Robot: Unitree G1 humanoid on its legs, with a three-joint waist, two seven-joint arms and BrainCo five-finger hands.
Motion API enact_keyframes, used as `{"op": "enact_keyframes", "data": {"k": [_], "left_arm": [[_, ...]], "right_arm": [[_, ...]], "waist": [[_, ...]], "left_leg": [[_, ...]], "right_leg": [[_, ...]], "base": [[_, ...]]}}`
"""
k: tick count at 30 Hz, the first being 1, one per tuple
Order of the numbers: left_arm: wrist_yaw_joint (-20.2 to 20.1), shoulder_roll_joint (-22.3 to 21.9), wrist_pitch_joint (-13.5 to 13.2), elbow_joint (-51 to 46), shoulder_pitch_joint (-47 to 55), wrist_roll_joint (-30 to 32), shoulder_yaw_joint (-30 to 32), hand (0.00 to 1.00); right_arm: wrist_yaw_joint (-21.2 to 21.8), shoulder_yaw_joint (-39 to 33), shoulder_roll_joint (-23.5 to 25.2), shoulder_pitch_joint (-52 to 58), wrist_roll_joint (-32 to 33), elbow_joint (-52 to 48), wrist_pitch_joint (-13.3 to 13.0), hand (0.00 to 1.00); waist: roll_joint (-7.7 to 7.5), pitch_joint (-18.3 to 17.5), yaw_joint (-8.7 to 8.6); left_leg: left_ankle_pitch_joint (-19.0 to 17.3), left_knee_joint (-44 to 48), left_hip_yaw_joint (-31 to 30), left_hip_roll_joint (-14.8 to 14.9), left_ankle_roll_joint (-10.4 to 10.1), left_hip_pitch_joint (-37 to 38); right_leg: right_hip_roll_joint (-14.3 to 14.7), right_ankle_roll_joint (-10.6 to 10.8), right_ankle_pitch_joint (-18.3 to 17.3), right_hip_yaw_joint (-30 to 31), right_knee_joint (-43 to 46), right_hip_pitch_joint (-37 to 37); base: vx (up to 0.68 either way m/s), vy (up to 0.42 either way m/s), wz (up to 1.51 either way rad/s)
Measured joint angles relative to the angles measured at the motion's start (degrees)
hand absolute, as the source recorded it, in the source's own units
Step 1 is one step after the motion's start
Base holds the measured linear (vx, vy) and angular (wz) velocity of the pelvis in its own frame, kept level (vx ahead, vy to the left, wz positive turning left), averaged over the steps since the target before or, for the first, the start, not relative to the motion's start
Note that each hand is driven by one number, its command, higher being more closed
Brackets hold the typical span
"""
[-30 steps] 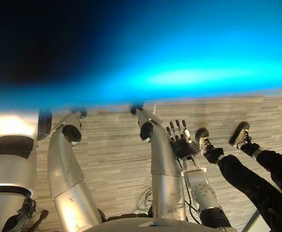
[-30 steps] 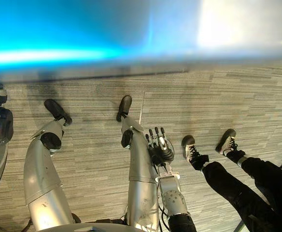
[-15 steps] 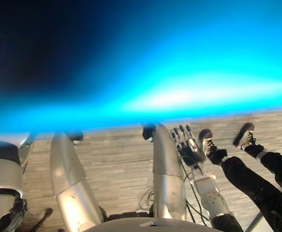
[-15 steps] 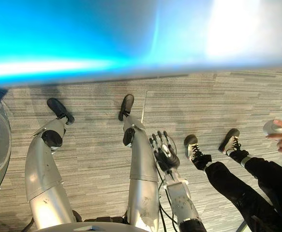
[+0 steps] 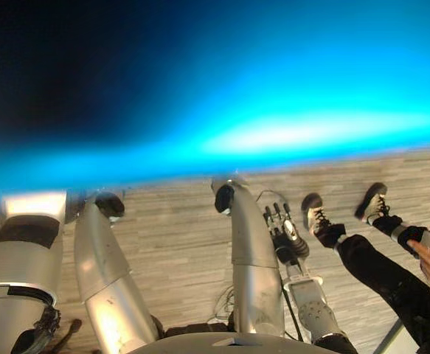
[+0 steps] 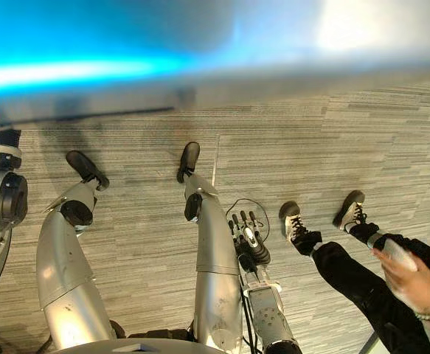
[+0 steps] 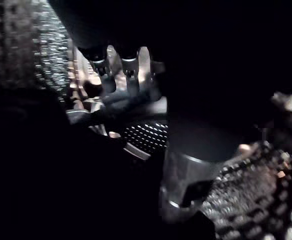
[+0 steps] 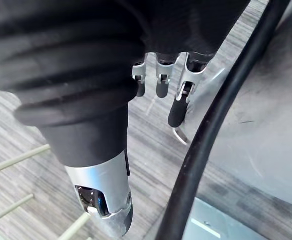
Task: Pick up the laundry basket with both hands and put the clothes into the washing machine.
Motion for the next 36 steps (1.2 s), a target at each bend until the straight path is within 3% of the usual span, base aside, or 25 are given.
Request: {"op": "enact_keyframes", "data": {"k": [4,8,14,17,21,24,27,31,33,34,36], "left_arm": [[2.5,-3.3,-0.7,-5.4,9.0,-8.0,6.2,0.00],[4.1,-5.9,-2.0,-18.4,23.0,-10.6,11.2,0.00],[5.3,-12.3,-2.4,-30.4,34.7,-10.7,17.6,0.00],[4.9,-14.7,-3.0,-35.3,38.3,-16.6,18.8,0.00],[4.0,-18.5,-4.9,-45.0,44.0,-17.8,16.6,0.00],[3.9,-21.1,-5.6,-47.9,47.5,-12.6,14.1,0.00],[3.6,-22.8,-5.9,-47.9,50.2,-11.5,12.9,0.00],[0.4,-26.7,-6.0,-47.8,60.2,-11.5,8.9,0.00],[-1.5,-27.7,-6.2,-46.8,65.6,-11.7,5.7,0.00],[-3.5,-28.5,-6.4,-44.6,68.2,-12.3,3.4,0.00],[-6.0,-28.9,-6.5,-41.1,71.9,-13.5,-0.2,0.00]], "right_arm": [[-1.5,-0.2,0.1,0.1,-0.6,-0.9,-0.8,0.00],[-2.6,-1.4,0.3,0.2,-1.8,-1.8,-1.0,0.00],[-3.8,-2.2,0.5,0.2,-2.5,-2.7,-0.8,0.00],[-4.0,-2.4,0.6,0.2,-4.3,-2.9,-0.7,0.00],[-4.9,-2.6,0.8,0.2,-4.5,-3.7,0.1,0.00],[-5.0,-3.1,0.9,0.2,-6.4,-3.7,0.2,0.00],[-5.0,-3.4,1.2,0.1,-6.9,-3.9,0.1,0.00],[-6.1,-5.1,1.3,-0.7,-9.7,-3.3,0.1,0.00],[-6.0,-4.6,2.0,-1.1,-11.5,-2.5,0.5,0.00],[-6.1,-4.5,2.5,-1.4,-13.6,-1.4,0.6,0.00],[-6.1,-3.8,3.0,-2.1,-15.5,-0.3,1.6,0.00]], "waist": [[0.39,0.6,0.15],[0.70,1.5,1.15],[0.80,1.7,1.99],[0.83,1.6,2.09],[1.05,1.5,2.25],[1.56,1.2,2.54],[1.88,1.0,2.69],[4.25,-0.4,3.29],[5.20,-3.1,3.37],[6.50,-5.2,3.92],[7.82,-6.0,4.27]], "left_leg": [[1.2,-1.3,-0.8,-1.0,0.0,0.4],[2.5,-3.0,-0.7,-1.4,-0.7,1.8],[4.4,-6.0,-1.5,-2.1,-1.9,3.2],[5.1,-7.0,-1.7,-2.1,-2.0,4.3],[5.6,-7.8,-2.0,-2.2,-2.0,5.2],[6.2,-7.8,-2.6,-2.3,-2.1,6.5],[6.2,-7.7,-2.9,-2.6,-2.2,7.9],[5.0,-6.5,-2.9,-2.2,-2.6,11.7],[3.0,-5.1,-2.9,-1.9,-3.3,13.9],[2.4,-4.8,-2.9,-1.9,-3.5,15.9],[1.4,-5.3,-2.5,-2.2,-4.0,21.9]], "right_leg": [[-0.8,-0.5,-0.8,-0.9,1.0,0.4],[-1.1,-1.4,-1.8,-1.0,2.3,0.5],[-1.2,-2.4,-3.3,-2.2,3.1,1.1],[-0.9,-2.6,-3.6,-2.5,3.1,1.9],[-0.9,-2.8,-3.7,-2.9,2.8,3.0],[-0.9,-3.3,-3.7,-3.5,3.0,4.6],[-1.0,-3.4,-4.3,-3.5,3.6,5.7],[-0.9,-3.3,-5.6,-3.1,4.7,9.2],[-0.8,-2.8,-7.4,-2.4,5.9,11.0],[-0.8,-2.9,-8.0,-2.3,6.0,12.9],[-1.3,-2.4,-9.4,-2.2,6.6,18.5]], "base": [[0.00,0.001,0.17],[0.00,-0.025,0.13],[-0.01,-0.047,0.12],[0.00,-0.045,0.06],[0.01,-0.025,0.04],[0.02,-0.019,0.06],[0.02,-0.019,0.08],[0.01,-0.012,0.00],[0.04,-0.019,-0.05],[0.07,0.002,0.05],[0.08,-0.008,0.17]]}}
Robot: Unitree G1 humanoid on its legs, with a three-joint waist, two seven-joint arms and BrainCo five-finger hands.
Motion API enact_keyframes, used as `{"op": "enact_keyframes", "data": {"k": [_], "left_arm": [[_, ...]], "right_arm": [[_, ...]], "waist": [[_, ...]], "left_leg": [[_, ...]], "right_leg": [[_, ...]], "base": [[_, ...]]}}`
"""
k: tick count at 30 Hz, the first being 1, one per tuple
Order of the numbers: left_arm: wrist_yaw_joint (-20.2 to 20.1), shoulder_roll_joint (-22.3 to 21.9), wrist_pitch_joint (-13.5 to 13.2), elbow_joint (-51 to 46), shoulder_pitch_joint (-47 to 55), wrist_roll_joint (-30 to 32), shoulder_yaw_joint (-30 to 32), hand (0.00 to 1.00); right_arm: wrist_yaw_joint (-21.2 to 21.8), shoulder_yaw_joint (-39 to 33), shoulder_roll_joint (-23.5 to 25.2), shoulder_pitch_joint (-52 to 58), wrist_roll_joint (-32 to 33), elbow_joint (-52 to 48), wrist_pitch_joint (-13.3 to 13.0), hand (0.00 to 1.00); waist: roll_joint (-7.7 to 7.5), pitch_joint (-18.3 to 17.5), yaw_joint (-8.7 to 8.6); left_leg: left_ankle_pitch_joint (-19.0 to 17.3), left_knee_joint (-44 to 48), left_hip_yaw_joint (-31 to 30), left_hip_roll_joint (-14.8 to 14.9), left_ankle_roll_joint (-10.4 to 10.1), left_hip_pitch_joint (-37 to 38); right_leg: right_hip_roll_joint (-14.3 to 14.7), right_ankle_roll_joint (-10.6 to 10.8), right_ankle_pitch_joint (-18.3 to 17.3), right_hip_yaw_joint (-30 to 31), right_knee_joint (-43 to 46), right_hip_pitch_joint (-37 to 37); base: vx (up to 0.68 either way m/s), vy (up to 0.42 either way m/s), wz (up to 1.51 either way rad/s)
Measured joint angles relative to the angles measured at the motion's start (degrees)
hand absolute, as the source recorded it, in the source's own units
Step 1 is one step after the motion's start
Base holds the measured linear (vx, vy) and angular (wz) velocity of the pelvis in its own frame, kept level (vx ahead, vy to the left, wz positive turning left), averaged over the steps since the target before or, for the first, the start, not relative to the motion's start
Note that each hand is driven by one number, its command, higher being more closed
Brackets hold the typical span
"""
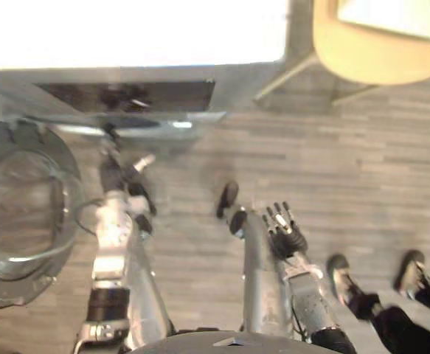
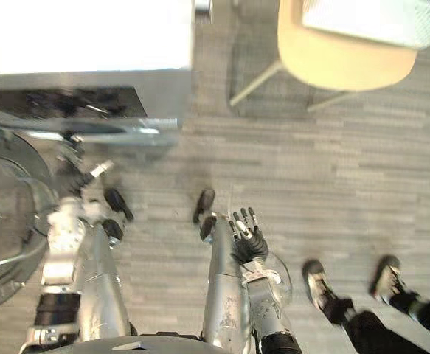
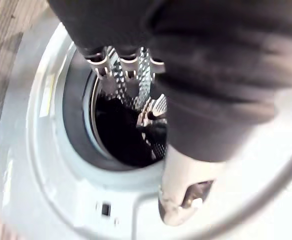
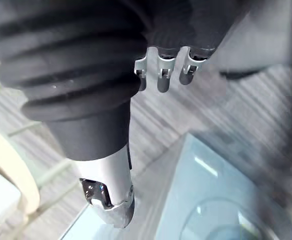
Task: Pick up the laundry basket with both hands and put the clothes into the washing machine.
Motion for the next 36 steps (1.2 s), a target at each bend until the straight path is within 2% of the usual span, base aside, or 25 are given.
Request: {"op": "enact_keyframes", "data": {"k": [2,3,5,7,9,10,11,12,13,15,17,18,19,21,22,24,25,26,27,28,29,31,33,35,36], "left_arm": [[-3.5,0.0,-0.1,3.5,5.9,-3.0,-3.7,0.00],[-4.2,0.0,-0.1,4.0,7.1,-4.0,-4.1,0.00],[-6.8,-0.4,0.2,8.3,11.1,-7.5,-5.9,0.00],[-6.9,-0.5,0.6,10.6,12.9,-8.2,-6.4,0.00],[-7.1,-0.3,1.0,11.8,13.8,-8.3,-6.5,0.00],[-7.4,-0.1,1.2,11.8,14.1,-8.3,-6.6,0.00],[-7.8,0.0,1.1,11.9,13.9,-8.3,-6.6,0.00],[-8.0,-0.3,1.1,12.0,14.2,-8.2,-8.1,0.00],[-8.2,-0.8,1.1,12.1,14.7,-8.2,-8.5,0.00],[-8.5,-2.2,1.0,12.4,15.6,-8.2,-9.2,0.00],[-8.2,-2.2,1.0,12.8,15.4,-8.2,-9.1,0.00],[-7.9,-2.0,0.9,13.6,15.5,-8.1,-9.2,0.00],[-7.7,-1.8,0.9,14.0,15.5,-7.9,-9.5,0.00],[-7.7,-1.5,0.9,14.1,14.8,-7.5,-11.0,0.00],[-7.7,-0.9,1.0,14.2,13.6,-7.0,-12.2,0.00],[-7.6,-0.4,0.9,14.2,12.9,-6.9,-14.4,0.00],[-7.2,0.1,0.7,14.1,12.6,-5.9,-15.5,0.00],[-6.5,-0.2,0.5,14.1,12.1,-5.3,-15.4,0.00],[-6.2,-0.4,0.1,14.0,11.8,-5.3,-14.9,0.00],[-5.5,-0.2,-0.3,13.7,11.3,-5.3,-14.8,0.00],[-5.3,-0.1,-0.7,13.4,11.3,-5.8,-14.8,0.00],[-5.3,0.1,-1.1,13.5,11.3,-8.1,-14.9,0.00],[-5.3,0.1,-1.2,13.6,11.4,-9.9,-15.0,0.00],[-5.4,0.4,-1.5,14.2,11.4,-10.7,-15.3,0.00],[-5.5,0.7,-1.6,14.9,10.8,-11.0,-15.4,0.00]], "right_arm": [[-0.2,1.0,2.2,0.4,-1.2,3.4,0.6,0.00],[-0.4,1.2,2.6,0.5,-1.9,4.0,0.7,0.00],[-2.2,1.5,2.9,1.8,-4.0,6.2,1.0,0.00],[-3.5,1.5,3.3,3.2,-4.8,6.4,-0.1,0.00],[-4.9,1.0,3.3,4.4,-6.3,6.7,-0.7,0.00],[-5.1,0.0,4.2,5.1,-7.0,7.6,-1.0,0.00],[-5.2,-0.4,4.6,5.6,-7.0,7.7,-1.0,0.00],[-5.3,-2.0,4.5,8.0,-7.0,7.6,-1.2,0.00],[-5.4,-2.5,4.4,9.0,-7.0,7.6,-1.2,0.00],[-6.5,-4.8,4.9,11.7,-7.5,7.6,-1.1,0.00],[-6.6,-6.5,6.4,11.7,-8.6,7.8,-1.0,0.00],[-6.8,-7.5,7.6,12.1,-8.7,7.8,-0.9,0.00],[-7.6,-7.5,9.2,12.1,-8.6,7.1,-1.1,0.00],[-8.8,-7.5,10.3,12.3,-8.6,4.8,-1.1,0.00],[-9.5,-7.4,11.6,12.8,-8.6,1.9,-1.2,0.00],[-10.6,-7.4,12.0,15.4,-8.7,-4.6,-1.9,0.00],[-11.4,-7.7,12.1,17.4,-8.9,-9.1,-3.2,0.00],[-11.6,-8.4,12.3,18.4,-9.2,-13.2,-4.1,0.00],[-11.9,-8.5,12.4,18.1,-9.2,-14.8,-4.7,0.00],[-13.2,-8.5,12.4,19.2,-9.9,-17.4,-5.6,0.00],[-14.0,-8.4,12.7,20.1,-11.6,-18.7,-6.3,0.00],[-15.5,-8.1,12.9,20.0,-14.2,-20.0,-6.6,0.00],[-16.6,-7.9,12.8,19.5,-16.3,-19.9,-7.4,0.00],[-17.7,-8.7,12.7,18.9,-17.1,-19.3,-7.7,0.00],[-17.8,-10.0,12.7,18.0,-17.0,-18.9,-7.6,0.00]], "waist": [[0.34,-1.6,0.25],[0.35,-1.6,0.38],[0.61,-4.0,0.71],[0.19,-6.1,0.74],[0.14,-7.8,1.03],[-0.20,-9.8,0.36],[-0.61,-10.1,0.03],[-0.29,-12.0,-0.79],[0.01,-13.1,-1.18],[2.31,-17.0,-2.44],[2.57,-17.6,-3.46],[1.73,-18.5,-4.37],[1.82,-19.1,-5.65],[1.34,-18.7,-5.54],[-1.01,-17.2,-5.62],[-2.29,-16.3,-6.48],[-3.07,-16.3,-6.69],[-1.87,-16.2,-6.45],[-1.40,-15.8,-6.55],[-1.95,-15.9,-6.90],[-1.66,-15.8,-6.82],[-2.77,-16.4,-6.31],[-3.80,-17.2,-6.13],[-4.86,-19.0,-6.38],[-5.40,-19.7,-6.15]], "left_leg": [[-0.5,-2.1,0.3,-1.5,-0.8,8.9],[-0.4,-2.9,0.4,-1.9,-1.0,11.1],[2.6,-9.6,0.0,-4.3,-1.3,19.0],[6.3,-16.6,0.3,-6.3,-1.4,23.7],[8.9,-23.4,1.7,-7.0,0.0,28.4],[7.2,-23.7,4.8,-6.5,1.8,29.9],[4.9,-18.3,6.2,-5.6,3.8,29.9],[0.2,-4.8,7.4,-4.5,3.4,31.8],[-1.6,-1.9,7.5,-4.5,2.2,33.5],[-6.7,-2.8,6.9,-5.5,-3.6,40.0],[-7.1,-6.4,5.4,-7.5,-5.0,41.4],[-6.8,-10.5,4.5,-9.4,-5.5,42.5],[-8.0,-16.6,4.9,-11.3,-5.0,45.2],[-9.8,-20.7,7.5,-12.5,-3.1,46.5],[-9.3,-21.6,9.1,-14.1,-2.6,47.7],[-10.7,-19.6,10.0,-14.5,-0.7,47.6],[-11.8,-17.3,11.7,-14.6,0.6,47.4],[-11.9,-16.8,14.6,-13.3,2.0,47.0],[-11.7,-16.8,15.8,-12.7,2.3,47.1],[-10.8,-17.3,17.6,-12.1,2.9,47.1],[-10.1,-17.3,19.0,-11.1,3.0,47.2],[-9.0,-17.3,21.6,-10.0,2.8,47.8],[-7.7,-17.3,23.2,-9.0,2.3,47.3],[-6.5,-17.0,23.3,-8.6,1.8,44.7],[-5.7,-15.8,22.1,-8.5,1.6,42.3]], "right_leg": [[-1.2,0.6,-2.6,-0.2,0.8,8.1],[-1.5,0.6,-3.2,-0.4,0.7,10.0],[-2.5,0.9,-4.2,-3.0,-1.7,18.0],[-2.8,1.0,-4.1,-4.5,-4.2,22.0],[-2.6,-0.4,-3.1,-6.3,-6.7,25.2],[-2.9,-1.5,-1.8,-8.2,-9.9,27.1],[-3.3,-1.6,-1.4,-8.9,-11.0,28.4],[-3.4,-0.8,0.3,-9.7,-14.6,32.0],[-3.2,-0.5,1.2,-9.8,-16.2,33.1],[-1.5,0.6,4.4,-10.1,-20.8,35.4],[-1.4,1.1,6.6,-9.3,-22.7,36.3],[-1.3,1.2,8.9,-9.2,-25.4,36.6],[-0.7,1.4,12.4,-9.2,-29.6,37.1],[-0.4,1.2,14.8,-7.8,-30.3,35.4],[-1.5,1.2,16.8,-6.1,-30.5,35.1],[-1.7,2.3,19.7,-5.0,-30.7,35.2],[-1.5,5.1,22.4,-2.5,-31.5,34.9],[-0.6,8.0,26.4,0.8,-33.7,33.8],[-0.4,6.6,25.2,1.4,-31.2,33.0],[-0.6,3.5,19.3,1.3,-23.1,31.8],[-0.8,2.6,14.4,1.2,-16.2,32.1],[-2.5,1.1,8.7,1.4,-8.6,34.2],[-5.0,1.3,5.8,2.2,-6.0,38.1],[-7.4,1.4,6.4,4.4,-8.2,41.2],[-5.3,3.4,5.5,4.8,-12.5,41.3]], "base": [[0.09,-0.055,0.35],[0.13,-0.093,0.44],[0.16,-0.101,0.58],[0.14,-0.087,0.52],[0.13,-0.096,0.27],[0.13,-0.089,0.26],[0.11,-0.058,0.41],[0.09,-0.012,0.31],[0.11,0.079,0.24],[0.07,0.207,-0.05],[-0.05,0.161,-0.15],[-0.11,0.173,-0.11],[-0.08,0.143,-0.16],[-0.16,0.205,-0.39],[-0.38,0.243,-0.50],[-0.35,0.143,-0.42],[-0.34,0.143,-0.75],[-0.39,0.161,-0.89],[-0.28,0.120,-0.90],[-0.21,0.085,-0.75],[-0.19,0.060,-0.74],[-0.09,-0.049,-0.74],[-0.11,-0.197,-0.64],[-0.12,-0.289,-0.41],[-0.15,-0.303,-0.71]]}}
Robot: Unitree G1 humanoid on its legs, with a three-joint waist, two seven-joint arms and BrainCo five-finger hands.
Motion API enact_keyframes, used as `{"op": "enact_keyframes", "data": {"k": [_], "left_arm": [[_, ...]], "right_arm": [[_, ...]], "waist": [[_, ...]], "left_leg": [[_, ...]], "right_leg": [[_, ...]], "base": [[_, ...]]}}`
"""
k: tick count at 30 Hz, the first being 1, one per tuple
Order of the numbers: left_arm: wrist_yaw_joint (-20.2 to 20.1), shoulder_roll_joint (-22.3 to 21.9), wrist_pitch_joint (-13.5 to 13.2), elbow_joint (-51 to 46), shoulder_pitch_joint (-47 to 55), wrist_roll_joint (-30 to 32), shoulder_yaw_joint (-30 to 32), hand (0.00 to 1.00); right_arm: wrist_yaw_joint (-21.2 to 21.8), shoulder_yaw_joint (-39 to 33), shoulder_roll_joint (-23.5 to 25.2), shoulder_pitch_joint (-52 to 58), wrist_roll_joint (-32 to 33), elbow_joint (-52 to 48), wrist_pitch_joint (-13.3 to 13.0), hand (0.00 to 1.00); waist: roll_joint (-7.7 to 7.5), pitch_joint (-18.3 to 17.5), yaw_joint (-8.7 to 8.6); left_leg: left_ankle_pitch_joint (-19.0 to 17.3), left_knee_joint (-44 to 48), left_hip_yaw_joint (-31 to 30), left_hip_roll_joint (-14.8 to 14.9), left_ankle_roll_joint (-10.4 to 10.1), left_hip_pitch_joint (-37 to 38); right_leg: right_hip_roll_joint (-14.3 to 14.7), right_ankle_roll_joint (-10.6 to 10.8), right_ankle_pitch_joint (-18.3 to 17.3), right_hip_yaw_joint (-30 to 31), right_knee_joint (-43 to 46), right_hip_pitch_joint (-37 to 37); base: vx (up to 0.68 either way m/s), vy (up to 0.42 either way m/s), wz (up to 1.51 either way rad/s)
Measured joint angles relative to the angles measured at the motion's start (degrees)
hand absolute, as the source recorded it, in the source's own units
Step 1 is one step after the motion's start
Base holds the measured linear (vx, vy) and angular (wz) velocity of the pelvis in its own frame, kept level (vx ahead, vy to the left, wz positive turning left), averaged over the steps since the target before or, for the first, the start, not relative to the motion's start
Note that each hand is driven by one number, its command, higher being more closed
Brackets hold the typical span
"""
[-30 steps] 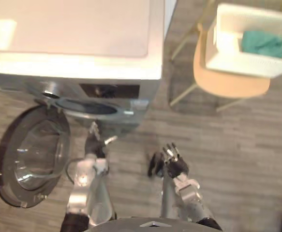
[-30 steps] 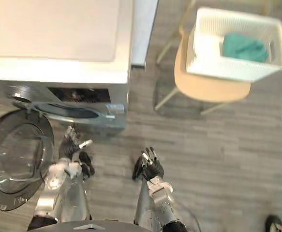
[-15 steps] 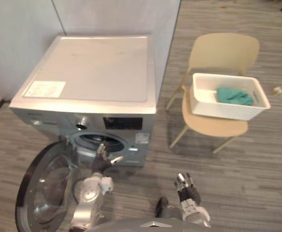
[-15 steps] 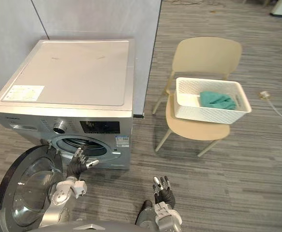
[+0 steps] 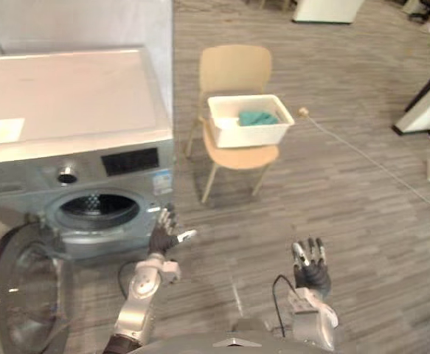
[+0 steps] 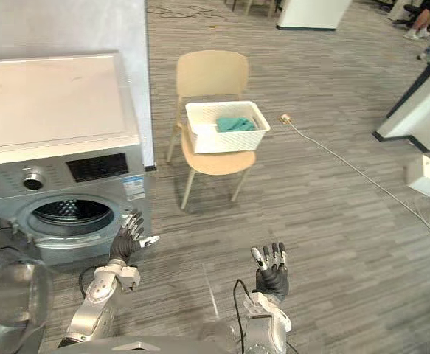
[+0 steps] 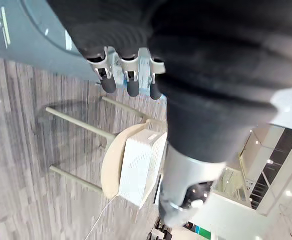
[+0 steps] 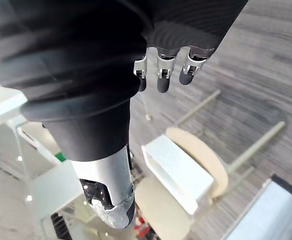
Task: Pick up the laundry basket with both hands and put the clothes into the washing machine.
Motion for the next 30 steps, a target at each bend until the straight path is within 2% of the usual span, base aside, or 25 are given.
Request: {"op": "enact_keyframes", "data": {"k": [1,2,3,4,5,6,7,9,10,11,12,13,14,15,17,20,21,22,23,24,26,27,28,29,30], "left_arm": [[0.0,-0.7,0.1,1.6,-0.3,-0.1,-0.8,0.00],[-0.1,-0.4,0.2,1.7,-0.1,-0.3,-1.3,0.00],[-0.2,0.1,0.2,1.4,-0.1,-0.6,-1.5,0.00],[-0.2,0.3,-0.1,1.4,-0.4,-0.6,0.3,0.00],[0.0,0.4,-0.1,1.7,-0.6,-0.6,1.4,0.00],[0.1,1.1,0.0,2.2,-0.8,-0.9,3.1,0.00],[0.1,1.4,0.0,3.5,-0.6,-1.0,3.3,0.00],[0.2,0.5,0.2,4.2,1.2,-1.0,3.3,0.00],[0.2,0.0,0.2,4.2,2.1,-1.0,3.5,0.00],[0.1,-0.6,0.2,4.1,3.3,-1.1,4.3,0.00],[0.1,-1.3,0.2,4.1,4.7,-1.1,5.2,0.00],[0.1,-2.0,0.2,4.1,6.9,-1.2,5.5,0.00],[0.0,-2.1,0.2,4.1,7.7,-1.2,5.4,0.00],[0.0,-2.4,0.2,4.1,8.7,-1.3,5.3,0.00],[-0.1,-2.5,0.2,2.8,11.1,-1.8,5.4,0.00],[-0.4,-2.3,0.3,1.1,12.1,-1.8,5.3,0.00],[-0.5,-2.2,0.3,0.9,12.1,-1.8,5.4,0.00],[-0.6,-2.0,0.3,0.9,11.9,-1.8,5.6,0.00],[-0.8,-1.6,0.4,0.8,11.6,-1.8,6.0,0.00],[-0.9,-1.8,0.7,0.3,11.2,-1.7,7.1,0.00],[-0.9,-1.7,1.2,-0.9,10.4,-1.7,7.5,0.00],[-1.0,-2.2,1.4,-1.5,11.1,-1.7,7.3,0.00],[-1.0,-2.5,1.5,-1.4,11.3,-1.7,7.3,0.00],[-1.0,-2.5,1.7,-1.4,11.4,-1.7,7.4,0.00],[-1.0,-2.6,1.8,-1.3,11.5,-1.7,7.4,0.00]], "right_arm": [[0.0,-2.0,-1.5,-2.2,0.1,0.4,0.0,0.00],[0.0,-2.6,-2.0,-3.6,0.1,1.3,-0.1,0.00],[0.0,-3.1,-2.2,-6.5,0.1,4.3,-0.3,0.00],[0.0,-2.2,-2.2,-8.7,0.1,6.5,-0.3,0.00],[0.0,-1.1,-1.8,-9.3,0.1,7.2,-0.1,0.00],[0.1,1.1,-1.3,-10.4,0.1,8.3,0.3,0.00],[0.1,2.8,-1.6,-10.6,0.1,8.5,0.5,0.00],[0.2,3.4,-1.8,-10.4,0.1,8.5,0.6,0.00],[0.2,4.2,-2.1,-10.3,0.1,8.5,0.5,0.00],[0.2,5.0,-2.3,-10.3,0.1,8.5,0.5,0.00],[0.2,5.9,-2.7,-10.8,0.0,8.5,0.5,0.00],[0.2,6.7,-3.2,-11.4,-0.1,8.3,0.2,0.00],[0.2,6.6,-3.4,-11.5,-0.2,8.3,0.2,0.00],[0.2,6.7,-4.0,-11.8,-0.2,8.3,0.3,0.00],[0.2,7.2,-4.4,-12.9,-0.2,8.3,0.2,0.00],[0.1,9.0,-4.5,-15.0,-0.2,8.2,0.2,0.00],[0.0,9.3,-4.4,-15.3,-0.2,8.3,0.3,0.00],[0.0,9.9,-3.9,-15.9,-0.4,8.1,0.3,0.00],[0.0,11.1,-3.7,-16.6,-0.5,7.2,0.3,0.00],[0.0,11.9,-3.8,-18.8,-0.6,6.0,0.2,0.00],[0.0,12.8,-3.3,-21.1,-0.6,6.2,0.2,0.00],[0.1,13.1,-4.0,-21.3,-0.6,6.1,0.2,0.00],[0.0,13.3,-4.0,-21.3,-0.5,6.4,0.2,0.00],[0.1,13.9,-4.0,-20.7,-0.6,6.5,0.2,0.00],[0.5,14.4,-3.8,-20.5,-0.8,6.5,0.3,0.00]], "waist": [[2.55,-0.4,1.24],[3.57,-0.7,1.77],[4.97,-1.6,2.28],[3.25,-1.6,2.94],[2.06,-1.8,3.07],[1.19,-1.5,3.22],[3.15,-1.5,3.94],[5.71,-1.4,3.82],[6.14,-1.4,3.91],[5.63,-1.5,4.34],[4.99,-1.2,4.57],[3.89,0.0,5.24],[3.98,0.1,5.83],[4.45,0.5,6.76],[6.08,0.7,8.26],[7.22,1.0,9.36],[6.93,1.0,10.20],[6.30,0.7,10.75],[5.52,0.6,10.44],[5.18,1.1,10.83],[5.49,2.0,11.29],[6.02,1.5,11.40],[6.31,0.7,11.22],[5.25,-0.2,11.04],[3.91,-0.3,11.17]], "left_leg": [[-0.4,0.0,-5.1,-0.5,0.0,-2.7],[-0.5,-1.0,-6.2,-0.6,0.2,-2.8],[1.7,-2.9,-4.3,1.8,-0.6,-2.1],[2.3,-2.1,-1.5,2.6,-1.3,-1.0],[2.3,-1.0,-0.2,3.0,-1.3,-0.7],[2.0,3.0,0.9,6.1,-1.7,-0.6],[1.7,5.8,0.3,11.0,-2.4,-0.5],[2.6,6.4,-1.5,17.1,-2.5,1.0],[3.9,6.5,-2.2,18.6,-0.9,2.2],[5.7,7.0,-2.6,19.3,1.7,3.4],[8.0,9.3,-5.4,19.8,7.0,3.3],[4.4,15.7,-17.3,17.7,6.8,-0.5],[1.5,18.1,-21.6,15.5,4.2,-1.6],[-1.6,21.1,-25.7,11.9,2.7,-3.0],[-6.8,21.7,-26.9,3.8,1.7,-6.7],[-6.3,11.8,-23.0,-4.0,2.1,-10.7],[-4.9,10.8,-23.8,-5.3,3.8,-10.7],[-4.6,8.7,-22.7,-6.4,3.2,-9.6],[-3.3,7.3,-22.5,-7.4,3.9,-9.0],[-3.4,10.8,-22.2,-7.0,3.9,-10.5],[-4.6,17.6,-21.1,-5.8,3.9,-13.4],[-5.9,14.0,-20.8,-5.8,5.9,-11.9],[-8.5,13.1,-21.1,-6.8,7.6,-10.7],[-9.6,12.1,-20.7,-8.2,7.8,-9.6],[-10.9,11.9,-20.2,-9.3,7.7,-8.4]], "right_leg": [[2.6,-0.9,1.1,0.2,-1.8,-2.3],[3.3,-1.4,1.6,0.1,-3.1,-3.1],[4.4,-2.5,1.1,-0.7,-6.7,-2.9],[1.4,-4.4,-2.3,-5.4,-6.4,-3.1],[-0.6,-4.2,-2.9,-7.6,-6.6,-2.8],[-0.4,2.4,-2.6,-11.1,-8.9,-1.1],[5.0,4.0,-2.3,-11.4,-12.7,1.2],[11.9,1.4,-1.4,-10.9,-16.2,4.0],[13.6,0.4,-1.8,-10.1,-16.3,4.9],[14.8,-0.7,-2.2,-8.3,-16.0,5.1],[16.2,-1.8,-2.2,-6.2,-16.3,5.7],[16.8,-3.2,-1.6,-3.7,-18.2,7.5],[17.0,-3.9,-2.0,-2.5,-18.8,7.9],[17.3,-5.1,-2.2,-0.7,-19.5,8.7],[18.2,-6.2,-1.8,1.5,-20.9,9.7],[18.4,-6.1,-1.8,1.6,-22.1,10.0],[18.3,-6.0,-1.9,2.4,-22.3,10.0],[17.5,-5.8,-1.8,3.0,-23.2,10.6],[16.8,-5.1,-1.2,2.9,-24.6,10.9],[16.6,-3.1,1.2,3.0,-27.3,12.0],[16.7,-2.6,1.7,3.0,-28.9,14.3],[16.8,-2.3,-0.6,2.6,-27.2,14.5],[16.1,-1.8,-3.9,2.2,-23.5,13.8],[14.5,-0.5,-6.8,1.7,-17.1,11.7],[11.7,4.5,-9.8,1.8,0.5,4.5]], "base": [[-0.16,-0.241,-0.97],[-0.16,-0.233,-1.33],[-0.10,-0.192,-1.43],[-0.11,-0.321,-1.34],[-0.09,-0.377,-1.15],[-0.07,-0.515,-1.00],[-0.03,-0.471,-0.95],[-0.03,-0.349,-0.69],[-0.05,-0.299,-0.63],[-0.04,-0.230,-0.74],[-0.07,-0.368,-1.04],[-0.06,-0.259,-0.97],[-0.06,-0.221,-0.93],[-0.01,-0.043,-0.76],[0.02,-0.025,-0.70],[0.08,0.065,-0.28],[0.16,0.085,-0.27],[0.17,0.048,-0.10],[0.29,0.072,-0.01],[0.24,0.060,0.04],[0.21,0.086,-0.04],[0.15,0.108,0.14],[0.18,0.142,0.24],[0.26,0.145,0.21],[0.27,0.116,0.14]]}}
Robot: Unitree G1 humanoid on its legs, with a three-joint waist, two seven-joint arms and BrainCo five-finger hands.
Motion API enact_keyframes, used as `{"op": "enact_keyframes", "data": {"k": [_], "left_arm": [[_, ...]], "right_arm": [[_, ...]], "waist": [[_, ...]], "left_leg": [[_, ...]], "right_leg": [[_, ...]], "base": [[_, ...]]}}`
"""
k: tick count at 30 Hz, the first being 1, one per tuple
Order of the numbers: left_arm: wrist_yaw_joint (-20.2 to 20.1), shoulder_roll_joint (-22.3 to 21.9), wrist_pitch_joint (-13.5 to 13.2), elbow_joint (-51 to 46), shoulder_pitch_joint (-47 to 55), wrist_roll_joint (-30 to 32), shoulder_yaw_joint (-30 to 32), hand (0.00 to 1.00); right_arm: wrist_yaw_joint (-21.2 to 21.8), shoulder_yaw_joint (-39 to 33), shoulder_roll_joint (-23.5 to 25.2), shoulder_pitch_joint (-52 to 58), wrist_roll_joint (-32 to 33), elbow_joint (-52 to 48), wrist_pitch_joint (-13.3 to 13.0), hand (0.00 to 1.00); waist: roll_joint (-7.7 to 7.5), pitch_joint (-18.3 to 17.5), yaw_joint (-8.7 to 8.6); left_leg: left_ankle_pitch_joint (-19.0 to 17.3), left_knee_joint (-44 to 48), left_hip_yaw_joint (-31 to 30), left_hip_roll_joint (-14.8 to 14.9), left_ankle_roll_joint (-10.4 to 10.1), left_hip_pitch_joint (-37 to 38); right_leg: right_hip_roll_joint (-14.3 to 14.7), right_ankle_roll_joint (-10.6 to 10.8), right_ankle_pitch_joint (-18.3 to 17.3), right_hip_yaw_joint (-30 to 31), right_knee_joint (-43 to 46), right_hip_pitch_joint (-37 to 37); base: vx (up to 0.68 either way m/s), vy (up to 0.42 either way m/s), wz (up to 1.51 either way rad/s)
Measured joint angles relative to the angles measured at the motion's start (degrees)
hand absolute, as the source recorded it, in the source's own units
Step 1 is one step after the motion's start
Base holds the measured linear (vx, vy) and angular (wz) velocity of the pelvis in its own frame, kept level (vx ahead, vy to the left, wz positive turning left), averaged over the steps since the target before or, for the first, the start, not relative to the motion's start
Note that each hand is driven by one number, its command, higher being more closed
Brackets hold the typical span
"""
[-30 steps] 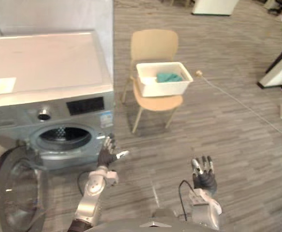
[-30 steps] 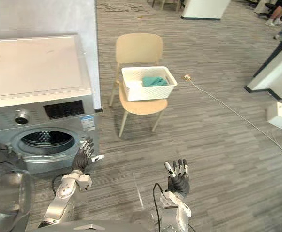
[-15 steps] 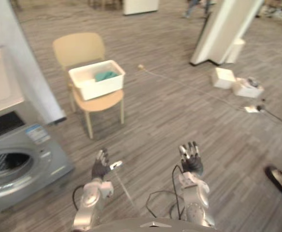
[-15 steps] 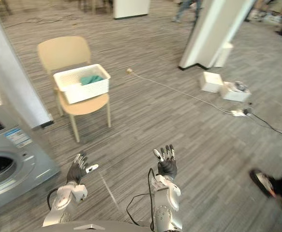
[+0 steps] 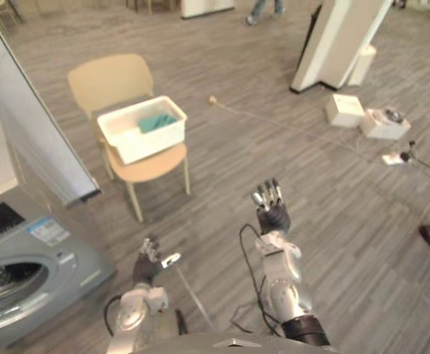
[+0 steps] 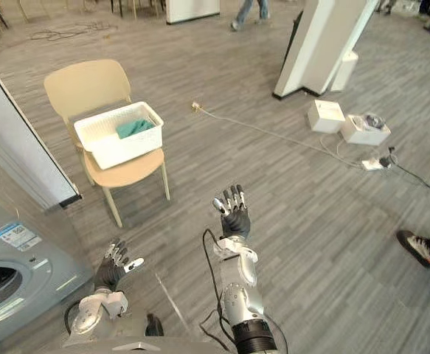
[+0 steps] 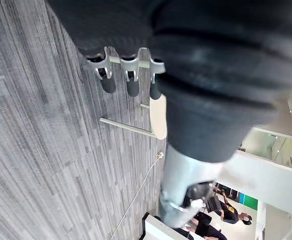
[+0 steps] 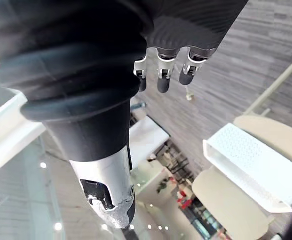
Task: Pick up the laundry basket with both hands and put the clothes into the washing machine.
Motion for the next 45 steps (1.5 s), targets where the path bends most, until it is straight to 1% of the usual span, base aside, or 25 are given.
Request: {"op": "enact_keyframes", "data": {"k": [2,3,4,6,8,9,12,14,15,16,17,18,20,22,23,25,26,29,31,33,34,37,41,43,45], "left_arm": [[0.0,1.6,0.3,0.1,0.2,0.1,-0.3,0.00],[0.0,2.4,0.4,0.1,0.3,0.1,-0.7,0.00],[0.0,3.0,0.5,0.0,0.2,0.1,-1.1,0.00],[0.1,3.2,0.5,0.0,-0.1,1.2,-1.7,0.00],[0.1,3.2,0.4,-0.1,-0.5,1.2,-3.3,0.00],[0.1,3.2,0.4,-0.1,-0.8,1.2,-3.5,0.00],[0.3,3.2,0.4,0.1,-2.8,1.2,-3.8,0.00],[0.5,3.2,-0.1,0.0,-3.4,1.2,-3.8,0.00],[1.0,3.5,-0.2,0.1,-3.2,1.2,-3.8,0.00],[1.1,3.0,-0.1,1.1,-3.2,1.2,-3.9,0.00],[1.1,2.4,0.0,1.5,-2.8,1.2,-4.0,0.00],[1.1,0.6,0.0,1.6,-1.7,1.2,-4.7,0.00],[1.0,-0.1,-0.1,1.8,-2.0,1.2,-5.0,0.00],[1.0,-0.3,-0.1,2.4,-2.1,0.6,-4.5,0.00],[1.3,-0.2,-0.1,2.4,-1.7,0.0,-4.2,0.00],[1.1,-0.1,-0.1,2.8,-0.4,-0.2,-4.2,0.00],[1.0,0.1,-0.1,2.9,-0.3,-0.2,-4.3,0.00],[0.4,0.2,0.0,3.0,-0.6,-0.1,-5.5,0.00],[0.0,0.2,0.0,3.9,-1.4,0.0,-5.4,0.00],[-0.2,0.2,0.0,5.2,-2.1,0.0,-5.6,0.00],[-0.2,0.3,0.0,5.2,-2.0,0.0,-5.6,0.00],[0.1,2.1,0.1,5.0,-3.2,0.1,-4.7,0.00],[-0.1,2.6,0.1,5.0,-3.2,0.4,-6.2,0.00],[-0.9,3.2,0.2,5.9,-4.3,2.6,-9.0,0.00],[-1.6,3.7,0.2,6.7,-4.9,3.5,-9.5,0.00]], "right_arm": [[0.5,-0.2,1.5,0.5,-0.3,0.1,0.7,0.00],[0.8,-0.5,2.2,1.2,-0.3,0.1,1.0,0.00],[1.4,-0.6,2.6,2.2,-0.3,0.0,1.2,0.00],[1.8,-0.8,2.6,3.8,-0.4,-0.1,1.2,0.00],[1.8,-1.9,2.4,4.7,-0.4,-0.5,1.2,0.00],[1.7,-2.3,2.4,4.8,-0.4,-0.7,1.2,0.00],[1.1,-5.7,2.5,7.1,-0.4,-7.6,1.1,0.00],[0.8,-7.3,2.5,7.5,-0.5,-9.8,1.0,0.00],[0.5,-8.0,2.5,7.9,-1.3,-10.6,0.8,0.00],[0.0,-8.2,2.3,8.3,-2.0,-10.7,0.7,0.00],[-0.3,-8.6,1.6,8.7,-2.3,-10.8,0.7,0.00],[-0.4,-9.9,0.6,9.0,-2.5,-12.1,0.0,0.00],[-0.4,-9.9,0.5,8.5,-2.5,-12.1,-0.3,0.00],[-0.4,-9.2,0.6,8.4,-2.5,-12.1,-0.3,0.00],[-0.4,-8.9,0.6,8.2,-2.5,-12.1,-0.3,0.00],[-0.4,-8.8,0.8,8.1,-2.4,-12.2,-0.3,0.00],[-0.4,-8.9,1.2,8.1,-2.4,-12.4,-0.3,0.00],[-0.4,-11.2,1.0,8.0,-2.5,-14.3,-1.6,0.00],[-0.7,-13.7,1.1,8.1,-2.5,-14.1,-1.6,0.00],[-1.6,-16.4,0.5,8.0,-2.8,-13.6,-1.6,0.00],[-3.1,-18.5,-0.4,7.8,-6.3,-12.8,-1.3,0.00],[-7.3,-22.2,-0.5,5.1,-12.4,-10.2,-0.6,0.00],[-11.8,-27.9,-1.3,0.7,-19.3,-8.6,0.5,0.00],[-14.0,-30.8,-3.1,-0.2,-23.0,-6.1,1.5,0.00],[-15.3,-32.0,-3.5,-0.9,-24.2,-4.0,2.5,0.00]], "waist": [[-1.08,0.9,-0.50],[-1.12,1.0,-0.82],[-1.65,0.8,-1.56],[-2.26,1.0,-1.82],[-1.18,1.0,-2.83],[-1.10,1.1,-3.11],[-1.06,1.1,-3.37],[-1.11,1.1,-3.70],[-2.08,0.7,-3.91],[-2.37,0.2,-3.94],[-1.32,0.0,-3.81],[2.35,-1.8,-3.51],[3.07,-1.9,-3.69],[3.33,-1.6,-4.21],[3.04,-1.1,-3.79],[2.72,-0.7,-3.13],[2.25,-0.7,-3.18],[1.45,-0.5,-4.20],[0.96,-0.2,-4.35],[0.96,-0.2,-4.42],[0.56,-0.1,-3.68],[-2.35,1.1,-4.28],[-2.43,1.5,-3.71],[-3.59,1.8,-4.27],[-3.86,2.0,-4.90]], "left_leg": [[-0.9,0.6,-1.2,-1.1,-0.1,2.7],[-1.2,0.6,-1.6,-1.6,0.0,3.6],[-1.6,0.5,-3.1,-2.2,0.3,5.1],[-1.6,-2.1,-6.2,-4.0,0.2,9.0],[-1.6,-3.5,-11.0,-4.2,-0.7,10.1],[-1.7,-3.5,-12.2,-4.2,-1.1,10.1],[-2.7,-3.0,-18.5,-3.8,-3.9,10.2],[-3.9,-1.7,-20.8,-2.8,-6.4,10.3],[-5.6,-0.8,-22.4,-2.4,-8.8,10.4],[-6.6,-0.6,-23.5,-1.1,-10.5,11.6],[-7.0,-0.9,-24.4,0.7,-11.2,12.1],[-6.1,-3.8,-25.8,4.7,-13.1,12.8],[-4.0,-4.8,-25.8,6.0,-13.9,13.5],[1.0,3.4,-26.1,8.5,-9.2,9.6],[5.2,10.4,-26.0,9.8,-3.3,6.1],[13.4,15.6,-24.3,12.8,-0.9,3.4],[14.7,15.9,-22.5,13.5,-0.4,3.0],[9.4,16.6,-12.8,13.6,-1.7,-1.2],[6.8,7.0,-8.4,9.8,-4.1,-1.4],[8.5,-4.9,-6.7,5.5,-5.3,-1.1],[13.9,-10.9,-7.7,2.5,-6.6,-0.1],[14.4,-12.6,-7.8,-2.2,-4.7,0.8],[7.9,-5.3,-7.6,-2.3,-3.5,-1.1],[3.0,-3.2,-7.2,-4.6,-3.6,0.4],[2.3,-4.0,-7.0,-6.1,-2.8,2.7]], "right_leg": [[-2.9,7.6,3.2,0.9,20.0,-6.8],[-3.6,8.4,3.8,0.8,24.6,-8.2],[-4.9,8.2,3.6,-0.1,29.7,-8.9],[-7.2,3.8,1.4,-2.1,32.3,-10.1],[-8.2,-2.8,-1.3,-2.9,24.0,-12.2],[-8.3,-3.5,-1.5,-2.1,20.7,-12.5],[-9.4,-4.4,1.8,8.3,-0.2,-13.7],[-9.8,-4.7,5.1,10.5,-5.8,-13.1],[-10.5,-3.2,8.1,11.0,-8.1,-11.7],[-9.7,1.0,9.6,10.1,-5.6,-11.3],[-8.6,1.2,8.8,8.9,-4.5,-10.9],[-5.8,0.2,6.5,5.7,-2.4,-11.0],[-4.8,-0.7,4.0,4.2,-0.9,-10.8],[-3.5,-2.8,2.7,0.4,-1.3,-7.5],[-2.3,-3.7,2.2,-1.0,-2.0,-5.2],[-0.9,-5.3,1.7,-3.9,-5.4,-0.5],[-1.0,-5.8,1.4,-4.4,-6.2,0.3],[-2.9,-6.6,2.4,-8.6,-11.2,3.1],[-4.5,-4.9,3.9,-12.3,-14.3,5.3],[-5.7,-3.8,4.5,-14.7,-15.8,6.8],[-6.7,-2.4,4.3,-14.5,-16.0,7.3],[-9.1,-0.6,5.7,-12.7,-20.4,9.6],[-9.9,0.7,6.7,-12.4,-20.9,11.1],[-14.0,0.6,2.7,-10.8,-9.9,8.8],[-17.8,-1.5,4.2,-6.5,8.1,1.0]], "base": [[0.24,0.045,0.27],[0.30,-0.010,0.62],[0.32,-0.039,0.92],[0.30,-0.074,0.96],[0.24,-0.141,1.00],[0.20,-0.192,1.04],[0.23,-0.339,0.92],[0.15,-0.337,0.74],[0.22,-0.584,0.81],[0.18,-0.508,0.56],[0.25,-0.562,0.44],[0.21,-0.416,0.31],[0.22,-0.395,0.48],[0.23,-0.423,0.69],[0.14,-0.284,0.33],[0.17,-0.267,0.37],[0.18,-0.205,0.57],[0.22,-0.094,0.76],[0.24,0.035,0.90],[0.21,0.130,0.79],[0.21,0.182,0.42],[0.20,0.156,0.43],[0.11,0.171,-0.02],[0.12,0.251,0.04],[0.16,0.174,0.11]]}}
